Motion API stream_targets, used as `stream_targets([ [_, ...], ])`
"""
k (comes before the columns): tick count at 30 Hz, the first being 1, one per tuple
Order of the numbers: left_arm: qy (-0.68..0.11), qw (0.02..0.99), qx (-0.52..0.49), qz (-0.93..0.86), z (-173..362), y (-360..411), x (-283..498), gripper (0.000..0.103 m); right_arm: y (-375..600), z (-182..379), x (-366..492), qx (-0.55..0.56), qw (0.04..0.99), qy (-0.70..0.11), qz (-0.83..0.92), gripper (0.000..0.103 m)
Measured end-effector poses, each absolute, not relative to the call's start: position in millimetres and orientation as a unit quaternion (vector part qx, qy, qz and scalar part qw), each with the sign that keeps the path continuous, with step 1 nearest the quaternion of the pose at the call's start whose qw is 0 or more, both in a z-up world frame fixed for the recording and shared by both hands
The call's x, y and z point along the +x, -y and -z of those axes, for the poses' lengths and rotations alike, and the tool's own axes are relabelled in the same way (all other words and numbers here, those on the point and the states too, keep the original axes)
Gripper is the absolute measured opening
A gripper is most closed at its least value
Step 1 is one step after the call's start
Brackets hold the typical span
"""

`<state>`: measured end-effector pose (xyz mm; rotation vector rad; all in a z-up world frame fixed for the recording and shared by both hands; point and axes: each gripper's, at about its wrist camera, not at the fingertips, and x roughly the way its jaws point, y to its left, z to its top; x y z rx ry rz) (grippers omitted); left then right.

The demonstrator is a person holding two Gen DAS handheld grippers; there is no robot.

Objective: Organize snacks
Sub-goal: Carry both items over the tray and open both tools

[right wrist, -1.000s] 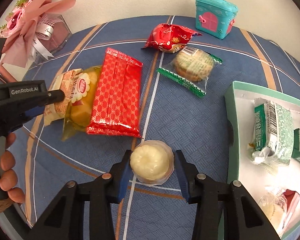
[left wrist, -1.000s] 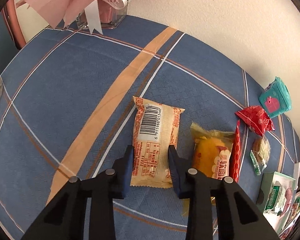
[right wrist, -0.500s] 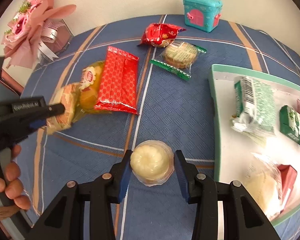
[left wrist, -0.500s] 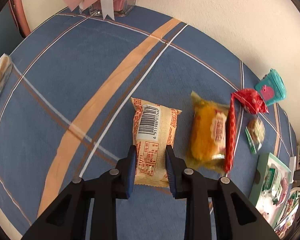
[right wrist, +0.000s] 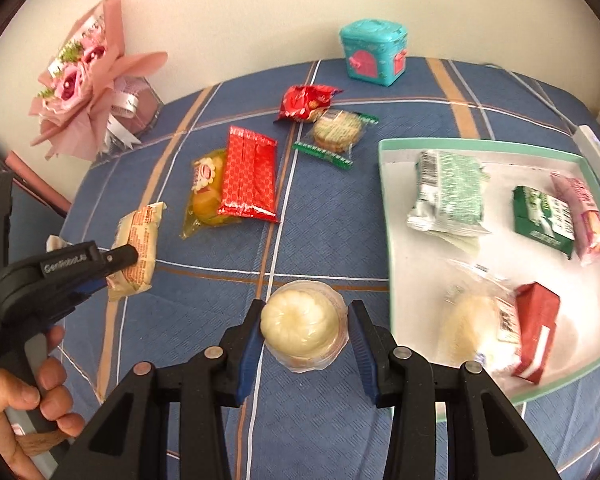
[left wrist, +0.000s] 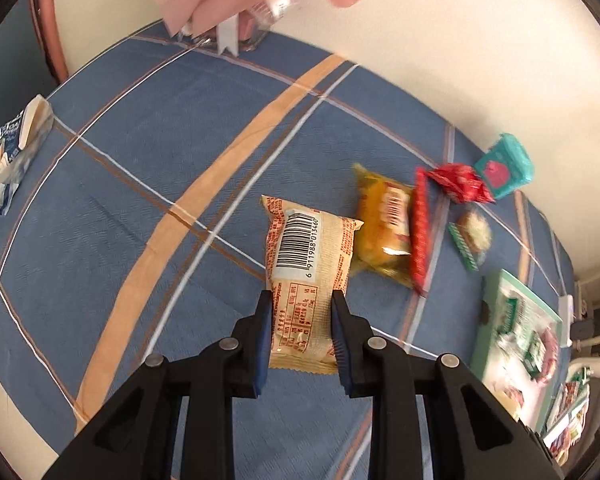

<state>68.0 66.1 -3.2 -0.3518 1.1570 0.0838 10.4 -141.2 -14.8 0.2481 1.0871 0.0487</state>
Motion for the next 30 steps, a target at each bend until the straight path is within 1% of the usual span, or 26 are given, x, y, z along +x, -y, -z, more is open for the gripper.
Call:
stream_targets([
  [6,-0.533,0.834,-0.145,-0.009,-13,-35,60,0.028,167,4,4,0.143,0.855,-0.498,-0.003,0.044],
  [13,-0.526,0.84,-0.12,0.054,-30,18,56,0.028,227,-3,-1,0.186,0.857,-0.476,0.065,0.044],
  [20,-0.516,0.843,-0.047,0.144,-40,112,58,0.028,293,2,-8,0.222,0.842,-0.466,0.158,0.044],
  [26,-0.52,0.829,0.011,0.203,-31,178,56,0.028,339,7,-16,0.244,0.822,-0.461,0.227,0.044],
  [30,-0.528,0.817,0.036,0.229,-18,207,56,0.028,358,16,-18,0.258,0.808,-0.466,0.251,0.044],
])
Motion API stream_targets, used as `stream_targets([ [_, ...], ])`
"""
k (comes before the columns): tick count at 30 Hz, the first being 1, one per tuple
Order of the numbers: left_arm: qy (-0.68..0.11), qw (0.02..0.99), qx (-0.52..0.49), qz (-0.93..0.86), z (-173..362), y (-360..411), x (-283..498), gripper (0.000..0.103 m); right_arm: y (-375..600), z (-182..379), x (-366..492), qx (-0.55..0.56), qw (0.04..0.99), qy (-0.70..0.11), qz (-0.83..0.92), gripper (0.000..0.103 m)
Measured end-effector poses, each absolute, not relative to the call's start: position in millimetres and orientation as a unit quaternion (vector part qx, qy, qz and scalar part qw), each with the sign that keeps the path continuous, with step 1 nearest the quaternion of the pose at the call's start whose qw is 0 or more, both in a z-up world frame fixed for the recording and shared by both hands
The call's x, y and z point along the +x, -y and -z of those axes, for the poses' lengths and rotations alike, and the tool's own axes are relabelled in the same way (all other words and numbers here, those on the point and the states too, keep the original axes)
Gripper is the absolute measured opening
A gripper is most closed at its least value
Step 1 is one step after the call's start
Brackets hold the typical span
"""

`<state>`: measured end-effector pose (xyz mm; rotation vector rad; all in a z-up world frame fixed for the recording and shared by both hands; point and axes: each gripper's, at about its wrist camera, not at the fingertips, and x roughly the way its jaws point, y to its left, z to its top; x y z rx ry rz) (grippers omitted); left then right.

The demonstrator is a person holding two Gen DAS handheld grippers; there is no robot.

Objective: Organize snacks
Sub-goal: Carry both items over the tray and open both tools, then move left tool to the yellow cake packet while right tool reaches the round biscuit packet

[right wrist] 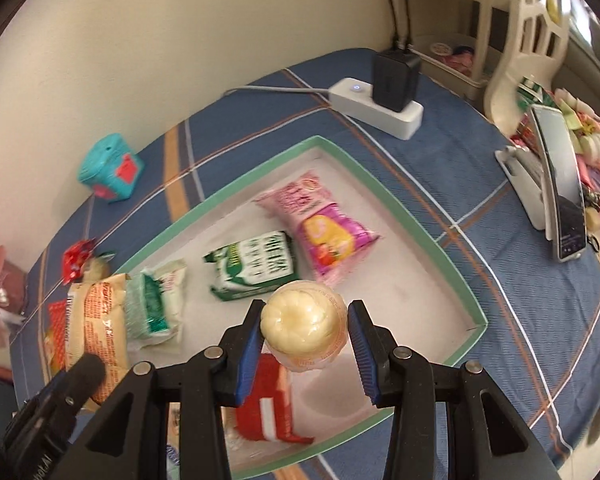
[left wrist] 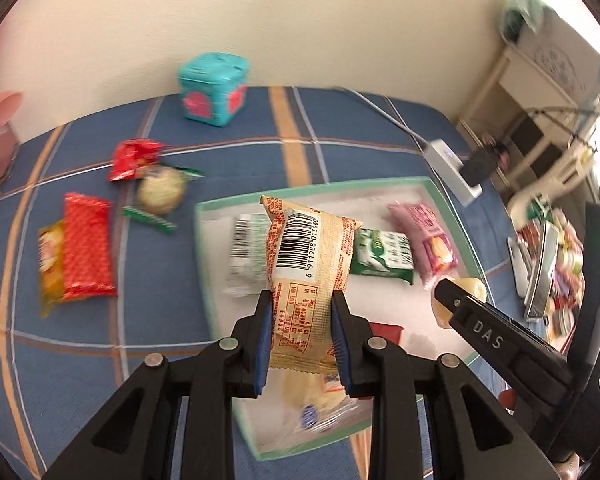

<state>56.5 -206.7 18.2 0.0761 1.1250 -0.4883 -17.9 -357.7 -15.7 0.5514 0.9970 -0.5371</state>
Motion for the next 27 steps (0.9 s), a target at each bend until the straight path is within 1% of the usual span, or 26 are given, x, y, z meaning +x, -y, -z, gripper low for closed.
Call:
stream_targets([
  [6,-0.539,0.804,0.043,0.247,-2,221,59,0.03,368,32,-16,0.268,0.792,-0.482,0.262,0.045],
  [8,-0.546,0.798,0.042,0.253,2,221,59,0.033,368,34,-14,0.265,0.79,-0.486,0.263,0.045],
  [9,-0.547,0.797,0.04,0.254,2,219,59,0.042,366,34,-14,0.262,0.79,-0.487,0.263,0.046],
  [10,-0.546,0.798,0.035,0.252,0,216,59,0.057,366,34,-13,0.261,0.791,-0.488,0.262,0.046],
  [11,-0.543,0.801,0.028,0.252,-3,212,58,0.064,365,34,-13,0.26,0.792,-0.488,0.258,0.049],
  [12,-0.541,0.802,0.024,0.252,-5,210,58,0.072,364,34,-13,0.262,0.794,-0.487,0.254,0.06],
  [13,-0.537,0.804,0.018,0.253,-10,204,58,0.072,362,33,-13,0.262,0.798,-0.482,0.251,0.07],
  [17,-0.531,0.82,0.008,0.212,-22,172,61,0.073,350,21,-11,0.233,0.811,-0.474,0.251,0.078],
  [19,-0.525,0.835,0.004,0.165,-27,143,66,0.073,334,11,-8,0.199,0.823,-0.468,0.252,0.093],
  [20,-0.522,0.841,0.003,0.145,-28,131,68,0.073,326,6,-6,0.184,0.829,-0.464,0.25,0.097],
  [21,-0.519,0.846,0.001,0.123,-29,119,72,0.073,314,0,-2,0.168,0.838,-0.458,0.245,0.103],
  [24,-0.523,0.85,-0.027,0.062,-27,75,84,0.073,280,-14,9,0.13,0.858,-0.443,0.226,0.103],
  [27,-0.533,0.844,-0.045,0.041,-19,52,93,0.073,244,-22,27,0.087,0.871,-0.436,0.209,0.103],
])
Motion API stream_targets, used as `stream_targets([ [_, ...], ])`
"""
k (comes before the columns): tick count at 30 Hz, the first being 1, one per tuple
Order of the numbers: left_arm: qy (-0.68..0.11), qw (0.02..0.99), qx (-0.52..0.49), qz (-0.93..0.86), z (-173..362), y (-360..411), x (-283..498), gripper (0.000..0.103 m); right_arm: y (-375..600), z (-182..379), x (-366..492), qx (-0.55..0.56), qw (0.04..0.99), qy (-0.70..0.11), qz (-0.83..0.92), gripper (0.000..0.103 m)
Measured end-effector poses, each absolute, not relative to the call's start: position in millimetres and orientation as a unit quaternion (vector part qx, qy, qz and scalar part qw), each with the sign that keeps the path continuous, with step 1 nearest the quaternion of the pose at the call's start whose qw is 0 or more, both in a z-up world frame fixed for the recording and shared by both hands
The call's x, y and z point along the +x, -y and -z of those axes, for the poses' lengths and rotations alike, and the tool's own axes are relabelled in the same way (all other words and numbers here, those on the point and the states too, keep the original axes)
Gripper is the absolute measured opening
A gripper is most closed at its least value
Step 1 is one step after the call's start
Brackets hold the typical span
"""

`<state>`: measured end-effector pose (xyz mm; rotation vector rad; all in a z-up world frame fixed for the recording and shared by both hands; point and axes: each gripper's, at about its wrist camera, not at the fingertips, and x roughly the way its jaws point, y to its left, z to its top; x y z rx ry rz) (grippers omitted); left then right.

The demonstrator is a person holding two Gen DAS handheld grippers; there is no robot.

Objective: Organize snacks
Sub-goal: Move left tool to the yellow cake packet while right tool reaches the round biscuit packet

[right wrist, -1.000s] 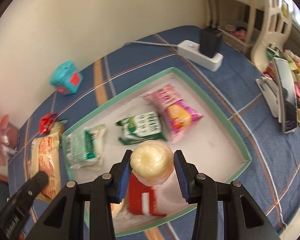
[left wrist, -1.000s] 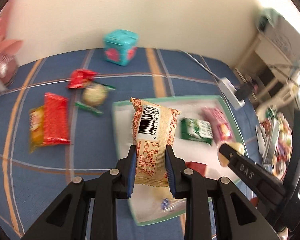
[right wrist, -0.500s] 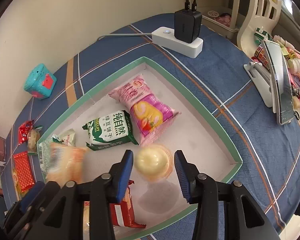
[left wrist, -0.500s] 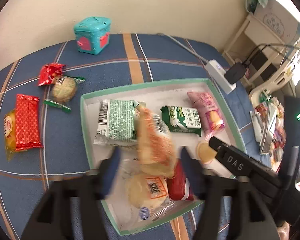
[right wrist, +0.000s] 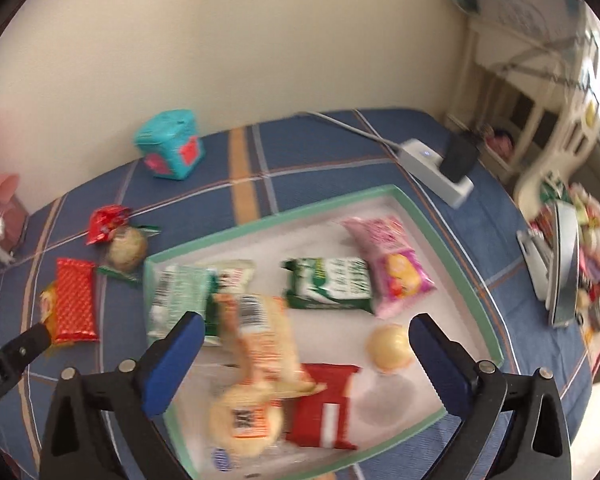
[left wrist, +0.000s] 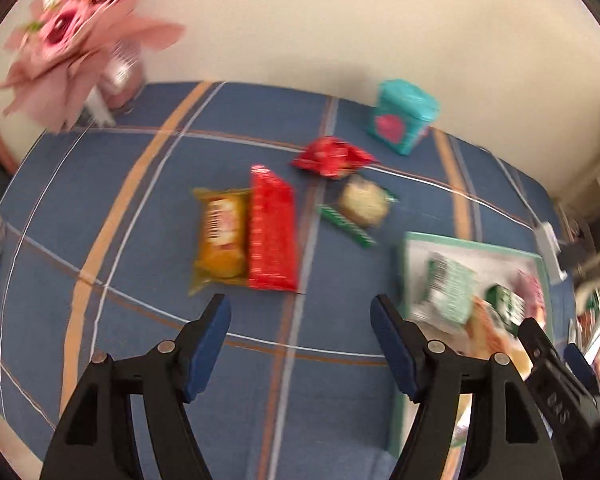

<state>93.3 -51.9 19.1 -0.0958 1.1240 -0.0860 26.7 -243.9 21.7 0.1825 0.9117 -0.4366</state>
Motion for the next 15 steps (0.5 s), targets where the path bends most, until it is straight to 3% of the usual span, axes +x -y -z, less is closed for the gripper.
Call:
stream_targets([
  [8,-0.532,0.846,-0.034,-0.003,-7,33,116,0.073,170,-31,75,-0.006,0.885,-0.43,0.177,0.103],
  [15,-0.522,0.852,-0.031,-0.032,3,17,150,0.073,169,-33,108,0.01,0.897,-0.414,0.153,0.103],
])
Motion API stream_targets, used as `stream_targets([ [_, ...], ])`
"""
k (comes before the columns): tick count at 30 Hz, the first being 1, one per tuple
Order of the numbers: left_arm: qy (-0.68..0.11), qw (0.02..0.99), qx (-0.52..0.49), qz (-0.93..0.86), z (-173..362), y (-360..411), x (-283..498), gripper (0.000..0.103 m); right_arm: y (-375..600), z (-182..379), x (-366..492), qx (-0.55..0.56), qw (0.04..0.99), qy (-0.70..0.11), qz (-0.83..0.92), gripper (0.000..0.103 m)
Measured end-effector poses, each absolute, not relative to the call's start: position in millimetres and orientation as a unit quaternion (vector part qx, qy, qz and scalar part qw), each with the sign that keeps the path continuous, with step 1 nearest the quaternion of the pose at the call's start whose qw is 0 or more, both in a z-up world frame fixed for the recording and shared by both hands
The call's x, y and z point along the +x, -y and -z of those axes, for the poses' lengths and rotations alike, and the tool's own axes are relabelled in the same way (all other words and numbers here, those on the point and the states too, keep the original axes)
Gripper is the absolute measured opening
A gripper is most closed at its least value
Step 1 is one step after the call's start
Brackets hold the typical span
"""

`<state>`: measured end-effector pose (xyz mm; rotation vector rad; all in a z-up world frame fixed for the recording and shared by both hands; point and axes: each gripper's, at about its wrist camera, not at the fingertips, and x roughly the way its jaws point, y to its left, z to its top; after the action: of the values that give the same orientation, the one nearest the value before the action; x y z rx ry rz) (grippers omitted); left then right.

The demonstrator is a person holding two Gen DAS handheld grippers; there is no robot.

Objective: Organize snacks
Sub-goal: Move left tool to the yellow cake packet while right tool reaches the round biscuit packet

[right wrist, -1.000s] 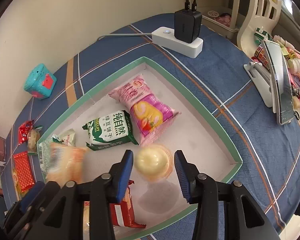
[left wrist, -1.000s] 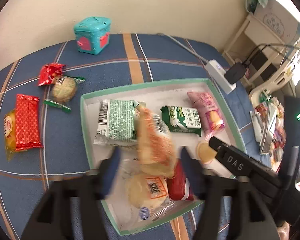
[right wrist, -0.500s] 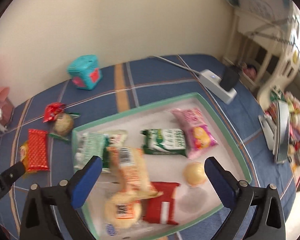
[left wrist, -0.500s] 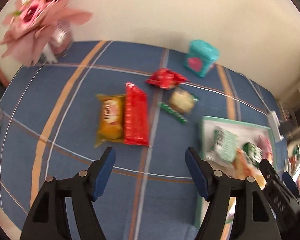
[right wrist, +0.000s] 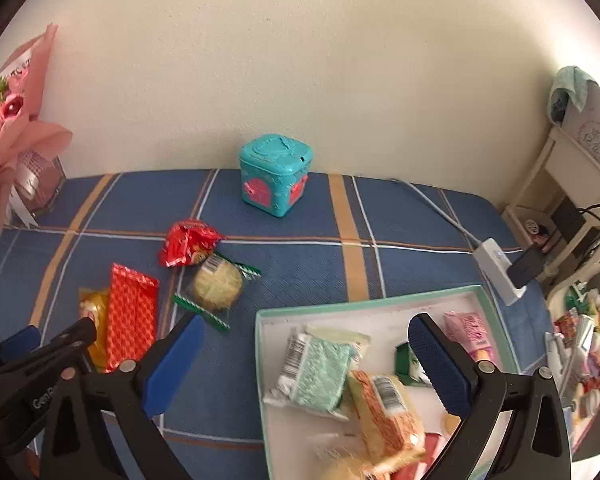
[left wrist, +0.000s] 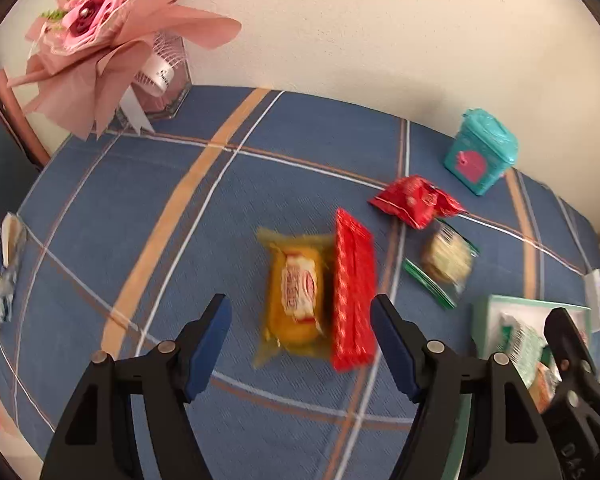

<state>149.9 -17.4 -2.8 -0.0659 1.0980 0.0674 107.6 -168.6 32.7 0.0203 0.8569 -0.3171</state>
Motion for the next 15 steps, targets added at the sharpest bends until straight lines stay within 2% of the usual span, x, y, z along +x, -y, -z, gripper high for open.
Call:
stream_targets([
  [15,-0.521,0.851,0.031,-0.051,42,42,190,0.073,185,0,146,0.041,0.891,-0.433,0.127,0.103],
])
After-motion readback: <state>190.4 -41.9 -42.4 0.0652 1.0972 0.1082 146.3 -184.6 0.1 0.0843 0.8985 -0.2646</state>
